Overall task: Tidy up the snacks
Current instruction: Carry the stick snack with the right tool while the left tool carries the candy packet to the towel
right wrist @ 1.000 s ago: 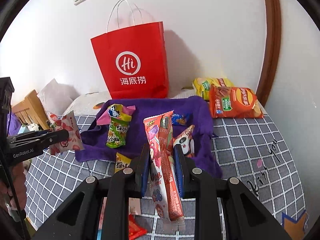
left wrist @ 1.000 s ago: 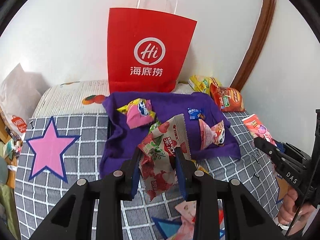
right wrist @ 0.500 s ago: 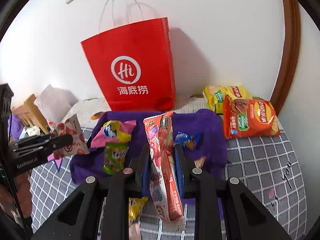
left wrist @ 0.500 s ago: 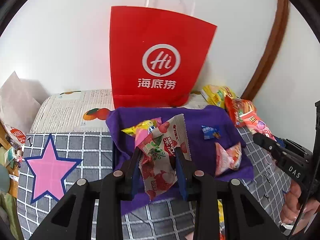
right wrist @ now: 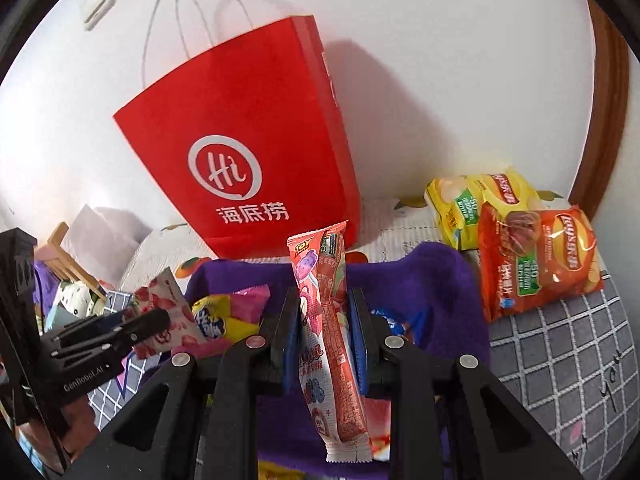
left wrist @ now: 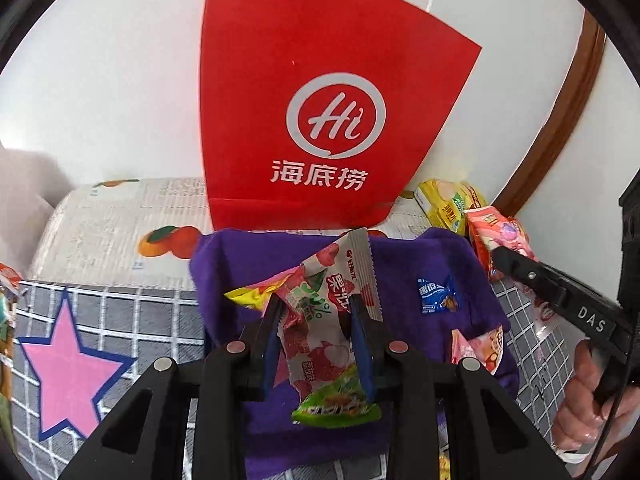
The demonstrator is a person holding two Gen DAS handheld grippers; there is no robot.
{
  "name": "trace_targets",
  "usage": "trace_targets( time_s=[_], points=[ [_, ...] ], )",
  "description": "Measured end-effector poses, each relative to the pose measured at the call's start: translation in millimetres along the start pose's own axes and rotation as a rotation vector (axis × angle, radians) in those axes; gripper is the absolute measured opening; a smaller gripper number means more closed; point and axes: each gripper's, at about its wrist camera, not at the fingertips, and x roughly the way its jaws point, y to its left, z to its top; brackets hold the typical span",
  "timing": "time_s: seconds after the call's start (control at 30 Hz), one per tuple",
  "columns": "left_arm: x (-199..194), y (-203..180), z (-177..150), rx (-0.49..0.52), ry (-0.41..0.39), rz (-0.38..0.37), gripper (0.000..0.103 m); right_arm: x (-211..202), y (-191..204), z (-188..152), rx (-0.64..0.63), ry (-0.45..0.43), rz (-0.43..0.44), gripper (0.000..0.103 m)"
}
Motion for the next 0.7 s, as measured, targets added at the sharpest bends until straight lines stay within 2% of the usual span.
trace_targets(
  time_s=[0.1, 0.4, 0.53, 0.7],
  points=[
    [12, -1, -1, 0.003, 0.017, 0.000, 0.030, 14, -4, -2, 0.000, 0.022, 0.010, 0.023],
    [38, 3, -7, 0.000, 0.071, -0.011, 0.030, 51, -32, -11, 0.010, 0.151, -0.042, 0.023],
    [39, 3, -8, 0.002, 0.069, -0.016, 0.030, 62, -39, -16, 0.012, 0.204, -0.034, 0.023],
    [41, 3, -8, 0.005, 0.068, -0.033, 0.031, 70, -38, -20, 0.011, 0.225, -0.002, 0.024]
  ],
)
